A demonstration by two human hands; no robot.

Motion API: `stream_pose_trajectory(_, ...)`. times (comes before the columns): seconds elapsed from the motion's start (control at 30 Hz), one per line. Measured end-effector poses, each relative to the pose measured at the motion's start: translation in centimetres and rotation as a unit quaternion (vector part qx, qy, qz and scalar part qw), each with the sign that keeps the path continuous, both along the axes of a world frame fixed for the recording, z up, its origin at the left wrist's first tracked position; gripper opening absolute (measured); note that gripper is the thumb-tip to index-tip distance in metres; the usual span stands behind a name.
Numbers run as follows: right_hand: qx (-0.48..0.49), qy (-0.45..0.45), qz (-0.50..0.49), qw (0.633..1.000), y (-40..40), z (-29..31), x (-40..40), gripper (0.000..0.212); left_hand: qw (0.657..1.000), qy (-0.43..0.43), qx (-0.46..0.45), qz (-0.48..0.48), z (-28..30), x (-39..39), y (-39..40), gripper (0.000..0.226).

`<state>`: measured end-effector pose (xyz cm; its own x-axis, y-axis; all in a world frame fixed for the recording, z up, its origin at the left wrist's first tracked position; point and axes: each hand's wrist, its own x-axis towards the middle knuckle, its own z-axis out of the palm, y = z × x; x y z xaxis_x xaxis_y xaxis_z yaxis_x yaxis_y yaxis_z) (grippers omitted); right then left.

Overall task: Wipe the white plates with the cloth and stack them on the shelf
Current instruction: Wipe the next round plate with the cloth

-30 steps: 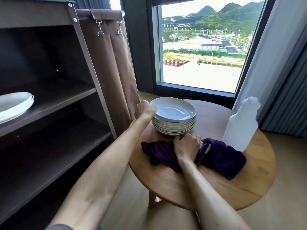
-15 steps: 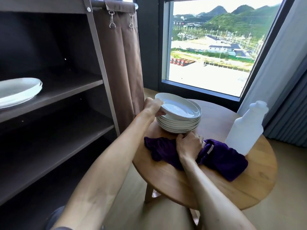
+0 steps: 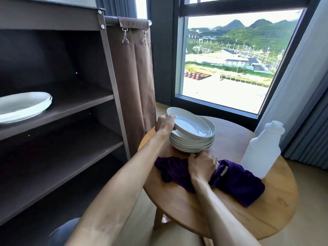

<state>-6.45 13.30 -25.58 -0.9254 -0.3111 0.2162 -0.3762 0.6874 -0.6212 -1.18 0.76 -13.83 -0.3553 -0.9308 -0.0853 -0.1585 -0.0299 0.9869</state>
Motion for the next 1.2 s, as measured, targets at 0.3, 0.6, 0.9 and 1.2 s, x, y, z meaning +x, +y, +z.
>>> stream_pose_trajectory(0.3, -0.006, -0.002, -0.008, 1.0, 0.1, 0.4, 0.3, 0.032, 0.999, 0.032, 0.005, -0.003, 0.0, 0.5, -0.2, 0.016)
stream_pose_trajectory(0.6, -0.12, -0.002, -0.053, 0.991, 0.0, 1.2, 0.4, 0.026, 0.988, 0.143, 0.059, 0.015, 0.3, 2.9, 1.2, 0.033)
stream_pose_trajectory(0.9, -0.441, -0.186, -0.276, 0.833, 0.8, 6.6, 1.1, 0.037, 0.966, 0.214, 0.144, 0.001, -1.9, 11.3, 2.7, 0.038)
stream_pose_trajectory(1.2, -0.566, -0.169, -0.209, 0.779, 2.1, 14.1, 3.1, 0.016, 0.965, 0.138, 0.222, 0.018, -5.3, 17.5, 3.1, 0.04)
